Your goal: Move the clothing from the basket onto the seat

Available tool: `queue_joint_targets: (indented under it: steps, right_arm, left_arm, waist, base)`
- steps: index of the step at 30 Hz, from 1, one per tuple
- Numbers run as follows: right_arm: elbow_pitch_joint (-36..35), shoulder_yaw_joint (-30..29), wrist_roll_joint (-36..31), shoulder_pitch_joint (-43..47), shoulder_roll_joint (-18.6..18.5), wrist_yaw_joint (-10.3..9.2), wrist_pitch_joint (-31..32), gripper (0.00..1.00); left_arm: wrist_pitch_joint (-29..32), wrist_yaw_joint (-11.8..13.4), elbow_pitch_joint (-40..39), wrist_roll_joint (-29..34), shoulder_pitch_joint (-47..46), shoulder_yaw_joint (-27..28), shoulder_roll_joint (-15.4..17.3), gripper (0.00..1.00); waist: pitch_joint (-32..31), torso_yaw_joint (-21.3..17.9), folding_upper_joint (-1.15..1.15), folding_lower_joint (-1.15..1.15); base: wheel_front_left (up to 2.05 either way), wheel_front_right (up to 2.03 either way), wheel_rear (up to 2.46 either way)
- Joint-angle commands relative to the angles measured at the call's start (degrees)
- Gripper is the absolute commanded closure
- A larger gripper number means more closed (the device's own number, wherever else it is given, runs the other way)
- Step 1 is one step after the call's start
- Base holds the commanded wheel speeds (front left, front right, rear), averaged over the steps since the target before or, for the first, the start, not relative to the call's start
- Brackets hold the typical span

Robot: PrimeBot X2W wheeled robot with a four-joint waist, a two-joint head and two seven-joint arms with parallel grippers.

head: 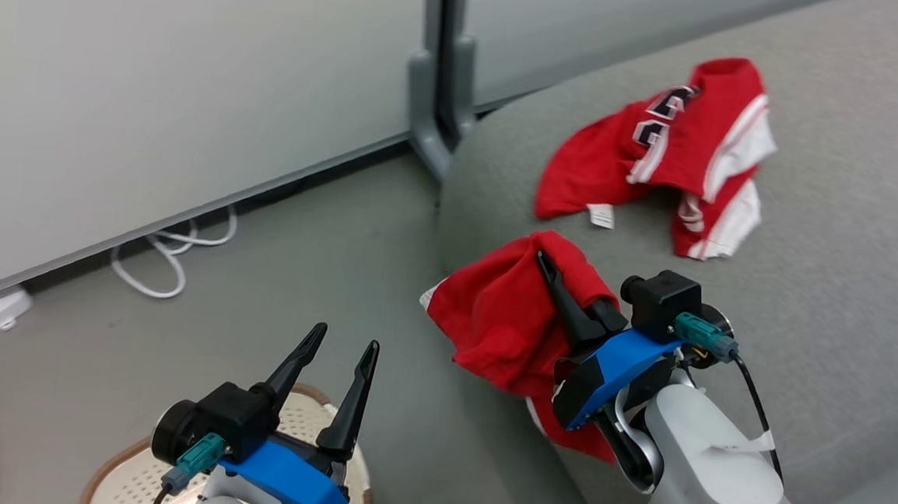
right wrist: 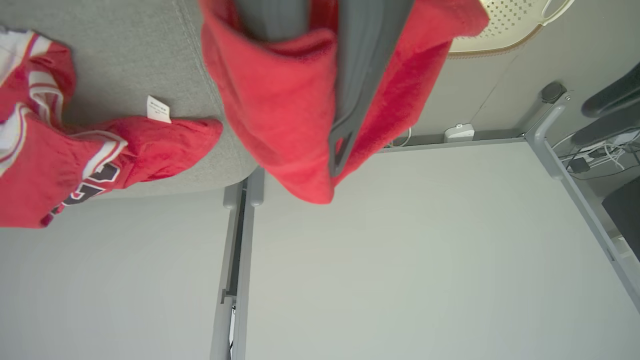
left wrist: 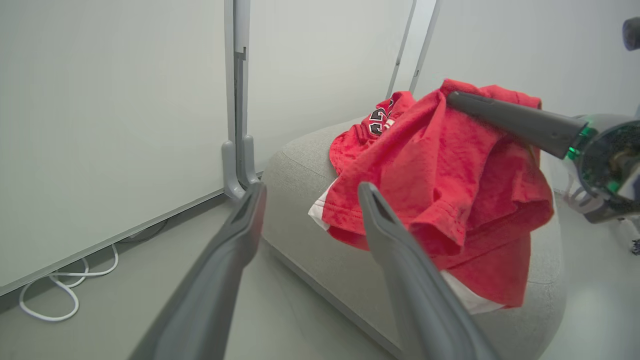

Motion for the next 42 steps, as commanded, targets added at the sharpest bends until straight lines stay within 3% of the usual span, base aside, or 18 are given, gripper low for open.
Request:
queue_joint_targets:
  steps: [1,6,20,22,28,33,37,42]
  right_arm:
    - [-0.45,-0.18,0.02,-0.02,-0.09,0.01,-0.25,1.0]
    - [-1.33,-1.28,0.32,0.85,-0.06,0.01,-0.25,1.0]
    - [-2.17,-6.42,-1.11,-0.75,-0.08,0.01,-0.24,1.0]
    - [-1.3,-9.25,-3.91,-4.28,-0.24,0.01,-0.04,1.0]
    - [-3.98,-21.79,-8.9,-16.99,-5.53,0.01,3.53,1.0]
    - [-9.5,-33.61,-10.64,-25.71,-12.86,0.0,7.37,1.0]
    - [-12.88,-42.59,-11.22,-29.23,-16.87,0.02,10.14,1.0]
    - [-11.25,-49.45,-10.23,-29.63,-17.95,0.01,9.19,1.0]
  left_arm:
    - [-0.16,-0.43,0.1,0.32,-0.94,0.09,0.42,0.0]
    - [-0.15,-0.43,0.17,0.22,-1.65,-0.76,1.07,0.0]
    - [-0.16,-0.26,0.44,0.54,-5.61,-3.64,2.62,0.0]
    - [-0.16,-0.26,0.07,1.06,-7.45,-4.53,3.29,0.0]
    - [-0.15,-0.26,-1.46,2.14,-13.71,-7.22,6.43,0.0]
    - [0.81,-0.26,-4.21,3.56,-20.14,-10.5,10.07,0.0]
    - [2.16,-0.26,-7.33,4.37,-25.0,-12.18,13.15,0.0]
    - [2.94,-0.26,-10.83,5.18,-28.76,-12.62,15.28,0.0]
  waist:
    - [1.76,-5.04,0.0,0.0]
    - [2.85,-9.06,0.0,0.0]
    - [7.88,-8.52,0.0,0.0]
    - [10.56,-7.26,0.0,0.0]
    - [20.66,-3.53,0.0,0.0]
    - [30.63,0.01,0.0,0.0]
    - [37.59,2.68,0.0,0.0]
    - [43.33,4.52,0.0,0.0]
  base:
    - [0.0,0.0,0.0]
    - [0.0,0.0,0.0]
    - [0.0,0.0,0.0]
    - [0.0,0.0,0.0]
    - [0.0,0.0,0.0]
    - [0.0,0.0,0.0]
    - [0.0,0.0,0.0]
    - [0.0,0.0,0.0]
